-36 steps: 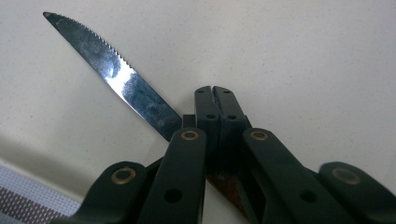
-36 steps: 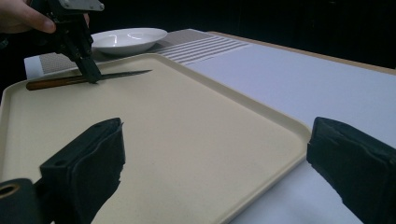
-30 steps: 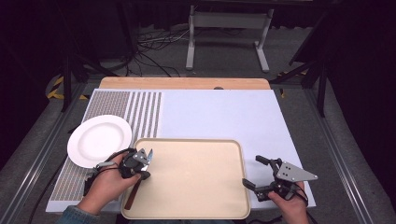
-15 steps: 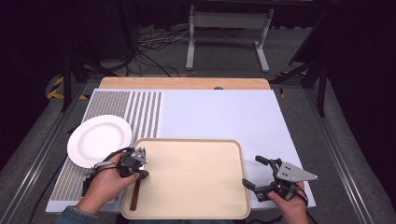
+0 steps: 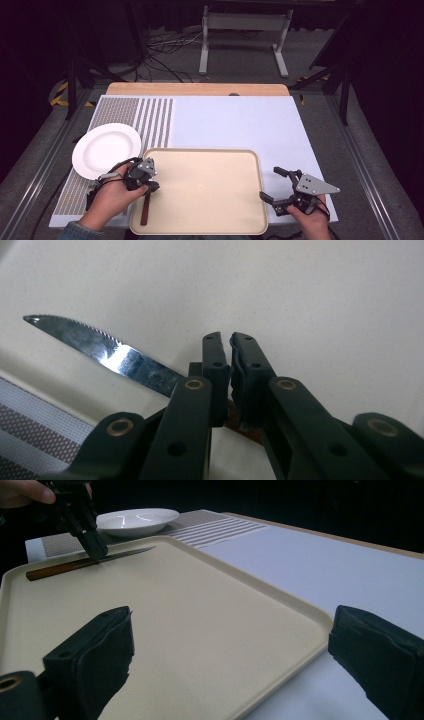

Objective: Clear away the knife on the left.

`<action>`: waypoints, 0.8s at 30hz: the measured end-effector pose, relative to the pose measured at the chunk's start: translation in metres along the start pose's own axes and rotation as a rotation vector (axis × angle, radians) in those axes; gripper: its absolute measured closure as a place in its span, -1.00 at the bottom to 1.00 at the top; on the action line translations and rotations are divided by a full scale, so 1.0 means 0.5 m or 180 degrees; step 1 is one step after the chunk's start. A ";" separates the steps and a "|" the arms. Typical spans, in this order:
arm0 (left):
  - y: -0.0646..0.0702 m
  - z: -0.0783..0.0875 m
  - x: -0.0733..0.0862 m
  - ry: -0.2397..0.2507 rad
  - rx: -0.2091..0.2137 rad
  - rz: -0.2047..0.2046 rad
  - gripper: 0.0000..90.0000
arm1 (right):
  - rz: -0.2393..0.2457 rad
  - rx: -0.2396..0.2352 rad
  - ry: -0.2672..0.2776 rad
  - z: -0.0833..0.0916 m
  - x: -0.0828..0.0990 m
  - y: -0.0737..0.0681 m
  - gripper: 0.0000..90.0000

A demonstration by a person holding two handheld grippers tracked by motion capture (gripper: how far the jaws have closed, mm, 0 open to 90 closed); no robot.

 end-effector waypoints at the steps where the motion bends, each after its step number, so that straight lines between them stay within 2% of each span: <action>1: 0.000 0.000 0.000 0.0000 0.0000 0.0000 0.80 | -0.0001 0.0002 -0.0002 0.000 0.000 0.000 -0.89; 2: 0.001 0.008 -0.003 0.0046 -0.0026 -0.0018 0.80 | -0.0001 0.0002 -0.0002 0.000 0.000 0.000 -0.89; 5: 0.003 0.018 -0.007 0.0105 -0.0060 -0.0018 0.55 | 0.0003 0.0009 0.0006 0.002 0.000 0.000 -0.89; 6: 0.006 0.023 -0.008 0.0174 -0.0058 0.0005 0.55 | 0.0003 0.0009 0.0006 0.002 0.000 0.000 -0.89; 8: 0.010 0.031 -0.011 0.0268 -0.0092 0.0028 0.30 | -0.0003 0.0016 0.0002 0.001 0.000 0.001 -0.89; 11: 0.013 0.038 -0.014 0.0386 -0.0175 0.0088 -0.20 | 0.0004 0.0011 -0.0006 -0.001 0.000 0.001 -0.89; 15: 0.017 0.047 -0.014 0.0503 -0.0221 0.0072 -0.53 | 0.0000 0.0016 0.0000 0.000 -0.001 0.001 -0.90; 16: 0.017 0.047 -0.014 0.0503 -0.0221 0.0072 -0.61 | 0.0000 0.0016 0.0000 0.000 -0.001 0.001 -0.90; 24: 0.013 0.078 0.006 0.0885 -0.0343 -0.0032 -0.85 | 0.0013 0.0058 0.0028 0.002 -0.002 0.003 -0.92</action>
Point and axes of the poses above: each handheld gripper's, and its own axes: z roughly backward along the jaws, x roughly out of its underside, y roughly to its right, the point moved 2 cm from there along -z, roughly forward along the jaws, and after that the axes turned 3 degrees about y, right-handed, at the moved point
